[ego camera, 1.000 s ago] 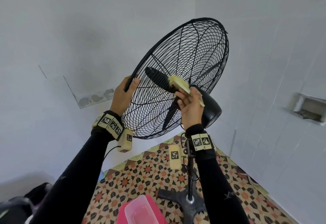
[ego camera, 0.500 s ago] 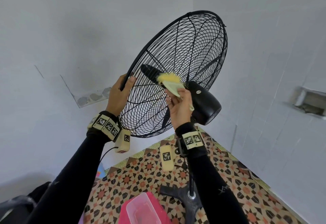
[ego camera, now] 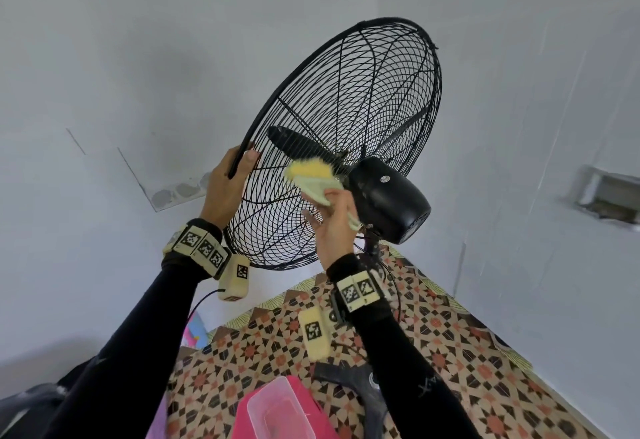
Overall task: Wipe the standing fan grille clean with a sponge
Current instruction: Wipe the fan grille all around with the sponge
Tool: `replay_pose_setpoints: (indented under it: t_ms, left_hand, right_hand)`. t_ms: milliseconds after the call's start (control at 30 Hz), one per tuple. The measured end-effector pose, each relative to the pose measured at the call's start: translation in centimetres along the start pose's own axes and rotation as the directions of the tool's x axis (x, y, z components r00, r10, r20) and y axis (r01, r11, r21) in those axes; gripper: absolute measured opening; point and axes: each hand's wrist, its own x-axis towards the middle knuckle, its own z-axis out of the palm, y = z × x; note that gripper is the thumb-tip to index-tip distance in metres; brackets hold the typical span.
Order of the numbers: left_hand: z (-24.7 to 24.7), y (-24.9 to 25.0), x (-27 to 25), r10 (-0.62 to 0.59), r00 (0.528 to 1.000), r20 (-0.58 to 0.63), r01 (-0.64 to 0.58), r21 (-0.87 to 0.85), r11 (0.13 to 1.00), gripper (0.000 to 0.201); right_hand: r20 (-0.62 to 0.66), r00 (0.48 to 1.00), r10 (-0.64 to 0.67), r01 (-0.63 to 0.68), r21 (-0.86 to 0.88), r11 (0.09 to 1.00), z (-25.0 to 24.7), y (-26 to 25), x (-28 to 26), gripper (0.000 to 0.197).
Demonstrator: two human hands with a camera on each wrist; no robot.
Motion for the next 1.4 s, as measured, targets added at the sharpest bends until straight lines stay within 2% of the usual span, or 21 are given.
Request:
replay_pose_setpoints:
  t_ms: [100,167,233,300,333,433,500,633,700,767,833,967,1033,1133,1167,1200,1333,1400]
  left_hand:
    - [0.1,0.1,0.0,0.0,1.0,-0.012,0.0,0.004,1.0,0.065]
    - [0.3,0.4,-0.1,0.001,1.0,-0.018,0.0,0.007,1.0,0.06]
    - [0.6,0.5,-0.2,0.008,1.0,-0.029,-0.008,0.005,1.0,0.056]
    - [0.5,0.4,-0.1,0.001,0.999,-0.039,-0.001,-0.002,1.0,0.055]
    - [0.5,0.3,-0.1,-0.007,0.999,-0.039,0.007,-0.009,1.0,0.053]
    - [0.3,-0.1,0.0,-0.018,0.999,-0.036,0.017,-0.029,0.999,0.053]
    - [0.3,-0.1,0.0,-0.019,0.999,-0.043,0.018,-0.036,0.999,0.06]
    - [0.4,-0.1,0.0,-0.015,0.998,-0.055,0.013,-0.027,1.0,0.054]
    - [0.3,-0.3,0.0,-0.007,0.998,-0.057,0.006,-0.009,1.0,0.055]
    - [0.2,-0.4,-0.1,0.002,0.999,-0.047,-0.002,0.008,1.0,0.06]
    - [0.1,-0.3,-0.3,0.018,0.999,-0.037,-0.017,0.02,1.0,0.066]
    - [0.2,0.1,-0.5,0.042,0.999,-0.007,-0.042,0.059,0.997,0.067]
    - [0.2,0.2,-0.6,0.048,0.999,0.007,-0.049,0.055,0.997,0.066]
    - [0.2,0.2,-0.6,0.075,0.997,-0.003,-0.075,0.044,0.996,0.067]
    - [0.2,0.2,-0.6,0.076,0.997,-0.005,-0.076,0.042,0.996,0.068]
    - [0.2,0.2,-0.6,0.071,0.997,-0.003,-0.071,0.043,0.997,0.067]
    - [0.1,0.2,-0.4,0.064,0.998,0.001,-0.064,0.049,0.997,0.076]
    - [0.0,0.1,-0.3,0.066,0.998,-0.003,-0.066,0.048,0.997,0.082]
  right_hand:
    - [0.012,0.998,0.054,-0.052,-0.13,0.99,-0.9,0.8,-0.9,0.01]
    - [0.001,1.0,-0.001,0.001,-0.061,0.998,-0.8,-1.1,0.1,0.01]
    - [-0.025,0.998,-0.064,0.066,0.092,0.994,0.0,-3.4,1.6,0.011]
    - [-0.044,0.996,-0.076,0.082,0.148,0.986,0.8,-4.0,2.2,0.012]
    - [-0.048,0.997,-0.061,0.066,0.104,0.992,0.9,-3.4,1.9,0.012]
    - [-0.017,1.0,0.019,-0.022,-0.169,0.985,-0.3,-0.4,0.0,0.012]
    - [0.012,0.998,0.06,-0.055,-0.242,0.969,-1.1,0.1,-0.7,0.015]
    - [-0.023,0.996,-0.082,0.082,0.025,0.996,-1.2,-4.1,2.1,0.021]
    - [-0.067,0.992,-0.106,0.112,0.101,0.988,-1.1,-5.3,3.9,0.022]
    - [-0.098,0.993,-0.06,0.068,0.081,0.994,-1.3,-4.1,4.4,0.018]
    - [-0.105,0.994,-0.017,0.016,-0.009,1.0,-1.9,-1.4,3.5,0.014]
    - [-0.054,0.998,0.016,-0.025,-0.161,0.987,-2.9,1.2,1.3,0.009]
    - [-0.051,0.999,-0.021,0.015,-0.112,0.994,-2.9,-0.3,2.0,0.01]
    - [-0.108,0.992,-0.069,0.081,0.111,0.991,-2.3,-3.0,4.0,0.005]
    - [-0.132,0.989,-0.064,0.082,0.137,0.987,-2.0,-3.1,4.3,0.005]
    - [-0.148,0.988,-0.049,0.066,0.117,0.991,-1.9,-2.7,4.3,0.005]
    - [-0.118,0.992,0.038,-0.057,-0.158,0.986,-3.0,0.7,2.3,0.014]
    - [-0.105,0.994,-0.008,-0.016,-0.229,0.973,-3.6,0.4,2.1,0.018]
